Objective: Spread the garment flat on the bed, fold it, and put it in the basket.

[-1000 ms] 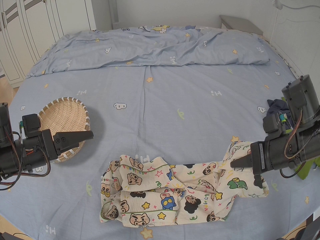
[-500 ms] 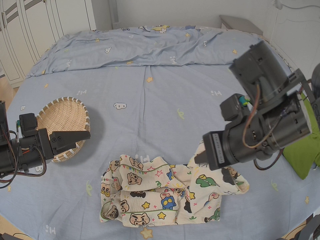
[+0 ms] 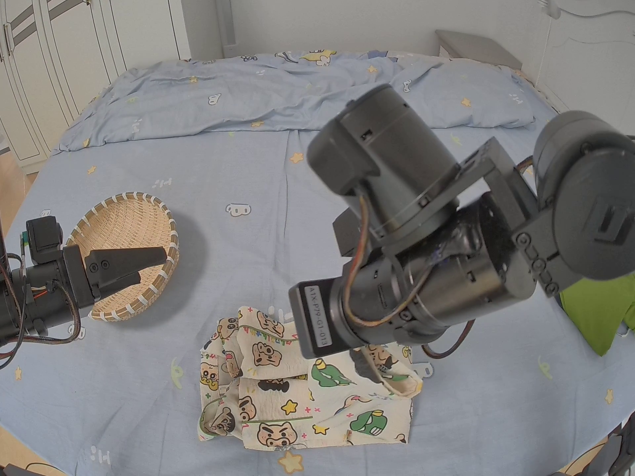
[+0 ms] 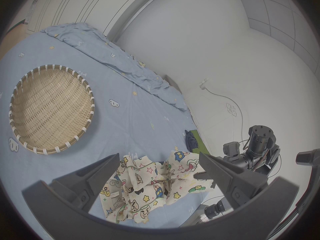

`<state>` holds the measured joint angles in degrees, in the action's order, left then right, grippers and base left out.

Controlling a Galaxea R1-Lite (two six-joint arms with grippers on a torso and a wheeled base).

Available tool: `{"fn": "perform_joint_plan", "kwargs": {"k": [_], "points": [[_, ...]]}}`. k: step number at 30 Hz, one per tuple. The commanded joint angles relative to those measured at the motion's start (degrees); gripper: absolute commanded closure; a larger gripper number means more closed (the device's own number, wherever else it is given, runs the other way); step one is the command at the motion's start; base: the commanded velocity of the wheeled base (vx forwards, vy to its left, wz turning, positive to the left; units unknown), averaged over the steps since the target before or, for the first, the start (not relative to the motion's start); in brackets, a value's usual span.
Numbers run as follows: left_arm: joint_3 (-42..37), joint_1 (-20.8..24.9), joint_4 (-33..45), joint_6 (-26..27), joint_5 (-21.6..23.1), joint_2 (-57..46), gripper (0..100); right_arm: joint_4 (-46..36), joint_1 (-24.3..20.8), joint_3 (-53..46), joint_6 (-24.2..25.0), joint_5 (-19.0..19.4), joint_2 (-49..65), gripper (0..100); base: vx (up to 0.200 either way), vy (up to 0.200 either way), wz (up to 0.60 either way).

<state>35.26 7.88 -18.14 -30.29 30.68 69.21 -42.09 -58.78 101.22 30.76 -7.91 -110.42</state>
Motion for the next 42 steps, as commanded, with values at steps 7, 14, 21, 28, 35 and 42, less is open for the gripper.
{"fn": "perform_joint_plan", "kwargs": {"k": [7, 14, 21, 28, 35, 42], "points": [[0.69, -0.93, -0.05, -1.26, -0.01, -0.12, 0, 0.26, -2.48, 1.79, 0.53, 0.44, -2.6, 100, 0.0, 0.0, 0.0], [0.69, -0.93, -0.05, -1.26, -0.01, -0.04, 0, 0.61, -4.15, 3.9, 0.27, 0.44, -4.63, 100, 0.0, 0.0, 0.0], [0.6, -0.93, -0.05, -1.26, -0.01, 0.05, 0, 0.61, -4.94, 5.83, -0.08, 0.44, -5.24, 100, 0.0, 0.0, 0.0], [0.6, -0.93, -0.05, -1.26, -0.01, 0.05, 0, 0.35, -5.73, 6.97, -0.17, 0.44, -6.74, 100, 0.0, 0.0, 0.0], [0.6, -0.93, -0.05, -1.26, -0.01, 0.05, 0, -0.01, -6.08, 8.56, -0.43, 0.53, -8.14, 100, 0.0, 0.0, 0.0], [0.6, -0.93, -0.05, -1.26, -0.01, 0.05, 0, 0.08, -6.08, 10.05, -1.75, 0.79, -10.08, 0, 0.0, 0.0, 0.0]]}}
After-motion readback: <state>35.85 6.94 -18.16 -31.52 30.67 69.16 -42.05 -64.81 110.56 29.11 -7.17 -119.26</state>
